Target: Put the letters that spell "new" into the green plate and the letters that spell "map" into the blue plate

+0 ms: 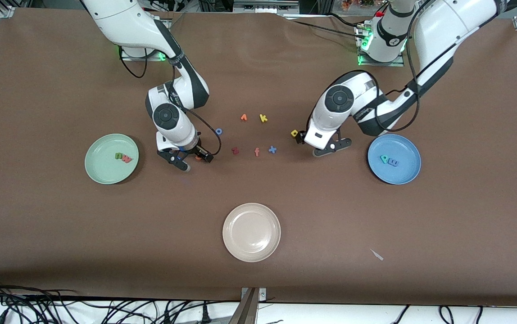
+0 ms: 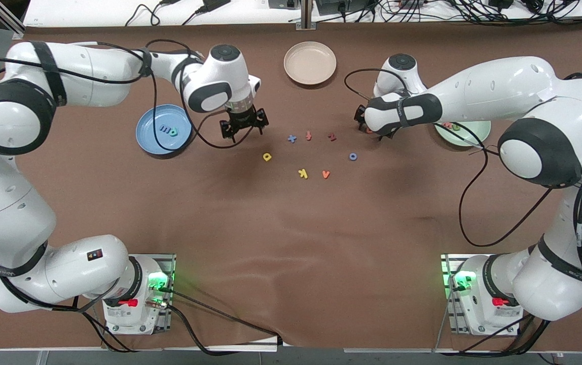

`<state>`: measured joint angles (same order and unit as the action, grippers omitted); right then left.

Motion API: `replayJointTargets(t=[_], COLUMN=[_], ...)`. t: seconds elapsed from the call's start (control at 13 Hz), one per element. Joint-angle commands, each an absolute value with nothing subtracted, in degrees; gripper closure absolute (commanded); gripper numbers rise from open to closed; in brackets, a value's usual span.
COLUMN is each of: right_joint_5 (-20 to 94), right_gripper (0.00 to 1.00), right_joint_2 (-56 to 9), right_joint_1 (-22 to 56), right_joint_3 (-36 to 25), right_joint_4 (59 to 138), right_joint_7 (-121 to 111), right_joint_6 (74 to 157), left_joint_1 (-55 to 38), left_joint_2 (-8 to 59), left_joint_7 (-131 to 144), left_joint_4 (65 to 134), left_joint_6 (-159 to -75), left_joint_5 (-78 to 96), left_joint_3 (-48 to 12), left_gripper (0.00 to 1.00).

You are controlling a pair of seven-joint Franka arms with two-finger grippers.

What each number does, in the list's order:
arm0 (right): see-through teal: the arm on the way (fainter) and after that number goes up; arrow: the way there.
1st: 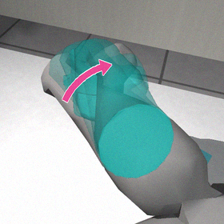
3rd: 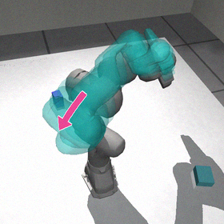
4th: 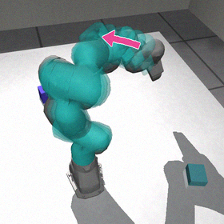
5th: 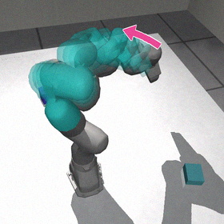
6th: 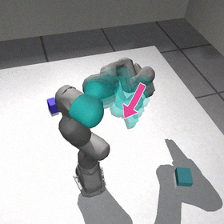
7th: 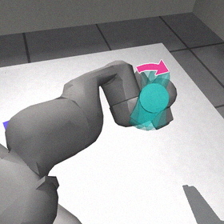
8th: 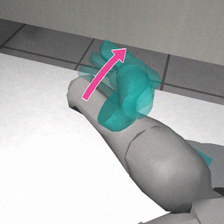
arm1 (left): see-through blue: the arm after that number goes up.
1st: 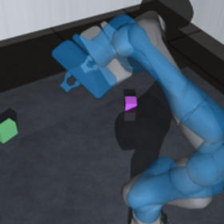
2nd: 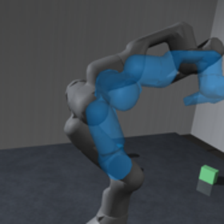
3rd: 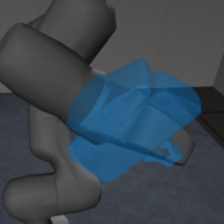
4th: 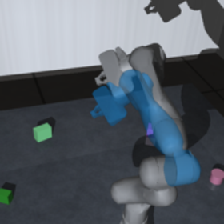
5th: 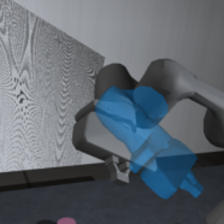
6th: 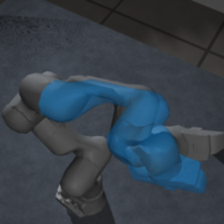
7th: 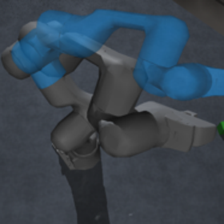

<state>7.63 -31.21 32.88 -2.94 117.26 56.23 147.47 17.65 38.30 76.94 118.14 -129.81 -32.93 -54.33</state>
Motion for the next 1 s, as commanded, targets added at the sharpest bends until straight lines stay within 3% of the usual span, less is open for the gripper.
replayJointTargets(t=[0.0, 0.23, 0.46, 0.69, 0.93], right_joint_5=[8.26, 8.26, 8.26, 7.3, 6.94], right_gripper=[0.48, 0.82, 0.98, 1.0, 1.0], right_joint_2=[-32.08, -31.99, -31.99, -31.9, -28.76], right_joint_1=[33.4, 33.31, 33.05, 31.21, 29.62], right_joint_3=[-3.16, -3.16, -3.16, -4.13, -9.03], right_joint_4=[116.37, 116.02, 115.32, 106.12, 105.55], right_joint_7=[56.69, 56.43, 55.9, 53.02, 38.38], right_joint_6=[147.66, 147.66, 146.96, 130.06, 119.47], left_joint_1=[11.36, 5.64, 5.1, 5.1, 5.1], left_joint_2=[39.46, 39.81, 40.25, 40.87, 41.57], left_joint_7=[80.06, 80.24, 81.38, 83.32, 85.6], left_joint_4=[118.04, 117.86, 117.77, 117.51, 117.33], left_joint_6=[-133.4, -136.31, -136.49, -137.72, -138.69], left_joint_5=[-33.22, -34.19, -34.19, -34.19, -34.19], left_joint_3=[-49.58, -46.32, -45.79, -45.09, -45.09], left_gripper=[0.02, 0.04, 0.11, 0.18, 0.25])
